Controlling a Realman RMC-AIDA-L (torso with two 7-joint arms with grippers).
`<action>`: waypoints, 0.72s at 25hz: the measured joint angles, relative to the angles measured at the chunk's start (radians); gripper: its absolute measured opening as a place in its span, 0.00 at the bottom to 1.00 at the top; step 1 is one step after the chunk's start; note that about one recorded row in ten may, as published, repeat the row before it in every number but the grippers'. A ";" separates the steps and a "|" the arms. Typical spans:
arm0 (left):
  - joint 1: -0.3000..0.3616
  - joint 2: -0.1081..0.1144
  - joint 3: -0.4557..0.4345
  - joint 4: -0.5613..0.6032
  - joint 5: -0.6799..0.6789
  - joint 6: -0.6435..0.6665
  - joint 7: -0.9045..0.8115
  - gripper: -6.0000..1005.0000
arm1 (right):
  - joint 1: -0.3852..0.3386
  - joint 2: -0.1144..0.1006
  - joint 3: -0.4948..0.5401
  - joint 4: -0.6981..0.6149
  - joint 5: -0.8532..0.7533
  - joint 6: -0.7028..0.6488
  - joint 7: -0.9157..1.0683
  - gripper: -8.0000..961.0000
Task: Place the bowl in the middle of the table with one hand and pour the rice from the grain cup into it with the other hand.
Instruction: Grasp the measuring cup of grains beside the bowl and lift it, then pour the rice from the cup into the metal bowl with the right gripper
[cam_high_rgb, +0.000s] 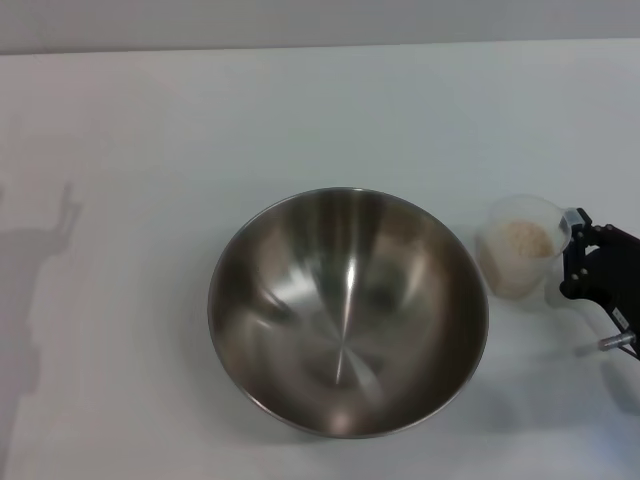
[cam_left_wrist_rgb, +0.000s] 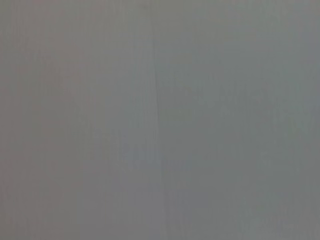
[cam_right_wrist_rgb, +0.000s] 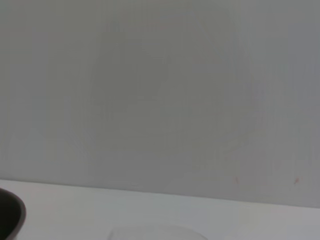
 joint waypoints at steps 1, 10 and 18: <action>0.000 0.000 0.001 0.000 0.000 0.000 0.000 0.84 | 0.000 0.000 0.000 0.000 0.000 -0.003 0.000 0.10; 0.001 0.000 0.003 0.003 0.000 -0.003 0.000 0.84 | -0.051 0.001 0.016 0.054 0.006 -0.161 -0.184 0.02; 0.011 0.000 0.004 0.004 0.000 -0.004 0.000 0.84 | -0.093 -0.002 -0.021 0.077 -0.004 -0.524 -0.258 0.02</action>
